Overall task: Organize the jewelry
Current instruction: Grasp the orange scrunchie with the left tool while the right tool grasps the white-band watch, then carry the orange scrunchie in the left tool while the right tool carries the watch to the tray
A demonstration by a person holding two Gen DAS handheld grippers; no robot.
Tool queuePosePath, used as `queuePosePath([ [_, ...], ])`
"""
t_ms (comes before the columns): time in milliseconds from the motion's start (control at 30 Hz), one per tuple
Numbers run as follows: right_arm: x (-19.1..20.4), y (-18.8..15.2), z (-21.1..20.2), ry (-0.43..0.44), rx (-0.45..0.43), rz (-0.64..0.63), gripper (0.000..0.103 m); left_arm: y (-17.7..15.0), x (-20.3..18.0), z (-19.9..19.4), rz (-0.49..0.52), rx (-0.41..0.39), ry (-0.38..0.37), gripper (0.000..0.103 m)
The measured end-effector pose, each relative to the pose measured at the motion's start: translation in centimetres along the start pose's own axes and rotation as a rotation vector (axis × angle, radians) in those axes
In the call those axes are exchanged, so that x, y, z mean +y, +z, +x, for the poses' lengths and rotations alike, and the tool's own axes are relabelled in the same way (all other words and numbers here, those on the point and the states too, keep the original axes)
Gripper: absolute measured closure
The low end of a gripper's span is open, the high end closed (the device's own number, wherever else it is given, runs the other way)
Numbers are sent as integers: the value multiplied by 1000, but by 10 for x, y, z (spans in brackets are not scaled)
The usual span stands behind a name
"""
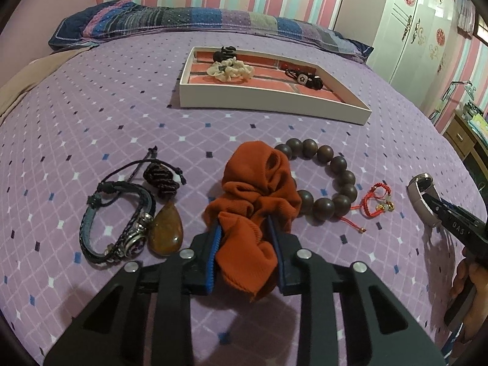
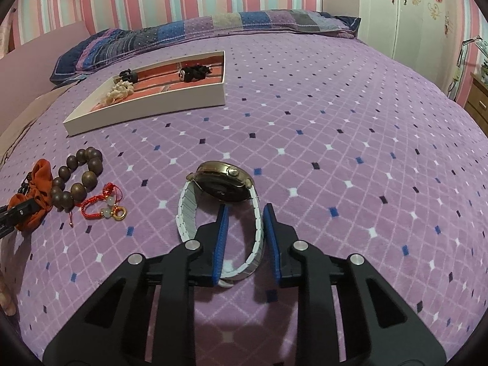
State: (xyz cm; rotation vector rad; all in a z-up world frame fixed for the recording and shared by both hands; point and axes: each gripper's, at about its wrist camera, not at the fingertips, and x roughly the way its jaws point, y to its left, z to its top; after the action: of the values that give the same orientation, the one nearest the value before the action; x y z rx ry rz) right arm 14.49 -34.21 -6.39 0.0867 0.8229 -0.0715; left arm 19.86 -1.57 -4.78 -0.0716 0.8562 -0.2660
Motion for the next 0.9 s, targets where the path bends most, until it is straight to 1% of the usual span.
queuePosePath([
  [267, 0, -1, -2, 9, -14, 5, 85, -2, -4, -2, 15, -11, 16, 78],
  [333, -1, -1, -4, 7, -23, 7, 93, -1, -5, -2, 19, -13, 18, 79],
  [500, -4, -1, -6, 15, -29, 11, 93, -1, -6, -2, 21, -16, 21, 81],
  [733, -2, 2, -15, 18, -64, 1, 94, 1, -8, -7, 22, -27, 21, 83],
  [900, -1, 9, -18, 36, -77, 12, 94, 8, -9, -11, 20, -42, 20, 83],
])
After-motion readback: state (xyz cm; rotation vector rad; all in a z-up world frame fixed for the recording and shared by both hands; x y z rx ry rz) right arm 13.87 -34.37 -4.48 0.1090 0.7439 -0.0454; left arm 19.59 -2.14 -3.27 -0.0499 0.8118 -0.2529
